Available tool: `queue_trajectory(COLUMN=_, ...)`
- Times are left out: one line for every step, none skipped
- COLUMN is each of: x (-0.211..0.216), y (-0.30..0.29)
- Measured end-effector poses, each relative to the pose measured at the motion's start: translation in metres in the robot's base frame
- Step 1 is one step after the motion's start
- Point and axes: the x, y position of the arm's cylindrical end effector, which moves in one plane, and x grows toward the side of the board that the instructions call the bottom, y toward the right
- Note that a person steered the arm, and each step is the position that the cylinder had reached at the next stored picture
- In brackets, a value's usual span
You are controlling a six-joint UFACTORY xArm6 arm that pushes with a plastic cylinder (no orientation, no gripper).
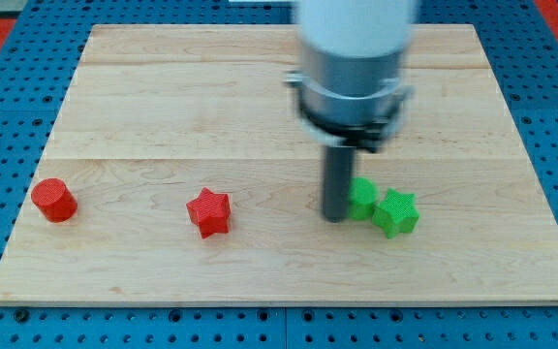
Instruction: Drag the red star to the bottom left of the green circle
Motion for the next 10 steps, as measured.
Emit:
queue_trajectory(x=0.010, y=0.012)
queue_trajectory(x=0.056, y=-0.048)
queue_trajectory(x=0.073, y=-0.126)
queue_trajectory(x=0.043, y=-0.236)
queue_trajectory(x=0.008, y=-0.218)
queue_trajectory(x=0.008, y=-0.122)
queue_trajectory(x=0.003, y=-0.053)
queue_trajectory(x=-0.009, y=-0.112)
queue_trajectory(x=-0.026, y=-0.094)
queue_trajectory(x=-0.038, y=-0.046)
